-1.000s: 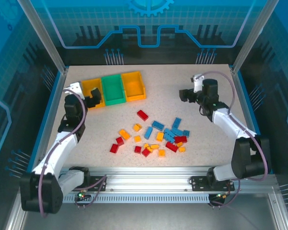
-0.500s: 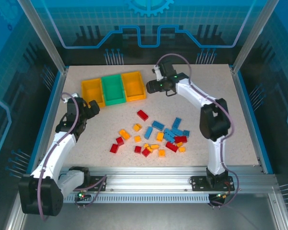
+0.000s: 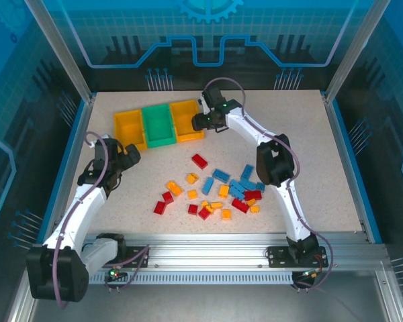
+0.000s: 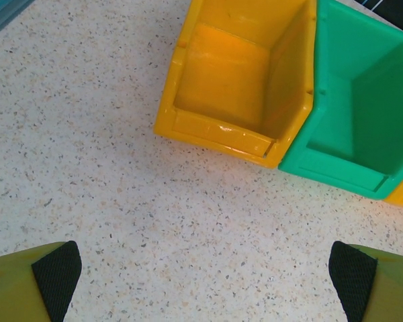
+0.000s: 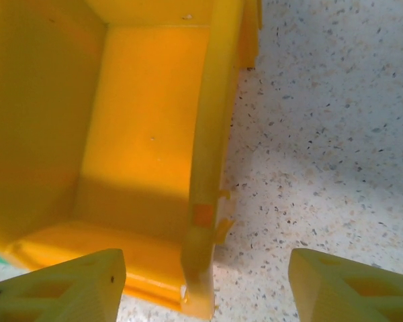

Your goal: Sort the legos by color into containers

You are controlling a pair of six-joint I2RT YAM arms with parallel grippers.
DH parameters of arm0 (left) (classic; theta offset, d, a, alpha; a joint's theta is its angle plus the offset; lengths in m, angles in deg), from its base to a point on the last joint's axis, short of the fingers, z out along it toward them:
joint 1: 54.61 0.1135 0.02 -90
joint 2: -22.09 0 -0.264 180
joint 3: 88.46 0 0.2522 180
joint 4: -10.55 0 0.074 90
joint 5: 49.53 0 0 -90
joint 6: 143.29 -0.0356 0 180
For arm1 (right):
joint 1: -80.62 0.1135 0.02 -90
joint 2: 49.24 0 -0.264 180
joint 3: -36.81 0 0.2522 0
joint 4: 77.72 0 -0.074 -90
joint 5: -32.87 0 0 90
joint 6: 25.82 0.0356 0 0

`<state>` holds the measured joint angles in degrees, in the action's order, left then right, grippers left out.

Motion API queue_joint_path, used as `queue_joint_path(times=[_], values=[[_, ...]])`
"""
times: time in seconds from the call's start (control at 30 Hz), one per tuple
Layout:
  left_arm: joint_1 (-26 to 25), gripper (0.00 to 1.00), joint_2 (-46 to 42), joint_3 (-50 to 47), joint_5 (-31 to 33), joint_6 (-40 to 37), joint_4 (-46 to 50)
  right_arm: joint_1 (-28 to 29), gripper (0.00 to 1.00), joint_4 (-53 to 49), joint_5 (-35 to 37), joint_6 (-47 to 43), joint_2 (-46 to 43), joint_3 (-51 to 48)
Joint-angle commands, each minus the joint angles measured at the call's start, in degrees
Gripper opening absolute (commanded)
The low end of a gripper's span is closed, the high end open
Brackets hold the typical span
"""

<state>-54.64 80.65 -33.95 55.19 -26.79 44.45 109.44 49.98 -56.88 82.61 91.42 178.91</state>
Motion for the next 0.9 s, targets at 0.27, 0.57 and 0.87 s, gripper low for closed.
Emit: queue_joint_path(times=[0.27,0.57,0.87], values=[[0.5,0.99,-0.9,-1.7,-3.9,2.8,2.0,0.5,0.39,-3.7,5.2,2.0,6.2,7.0],[-0.6,0.99,-2.3,-1.6,-3.9,3.3,4.1,-1.1,0.11,2.7,8.6,3.8,-2.9,-8.3],[-6.1,0.99,-1.9,-1.7,-4.1,5.1,5.3,-7.5,0.08,10.5,8.0,1.8,-17.6,-29.1]])
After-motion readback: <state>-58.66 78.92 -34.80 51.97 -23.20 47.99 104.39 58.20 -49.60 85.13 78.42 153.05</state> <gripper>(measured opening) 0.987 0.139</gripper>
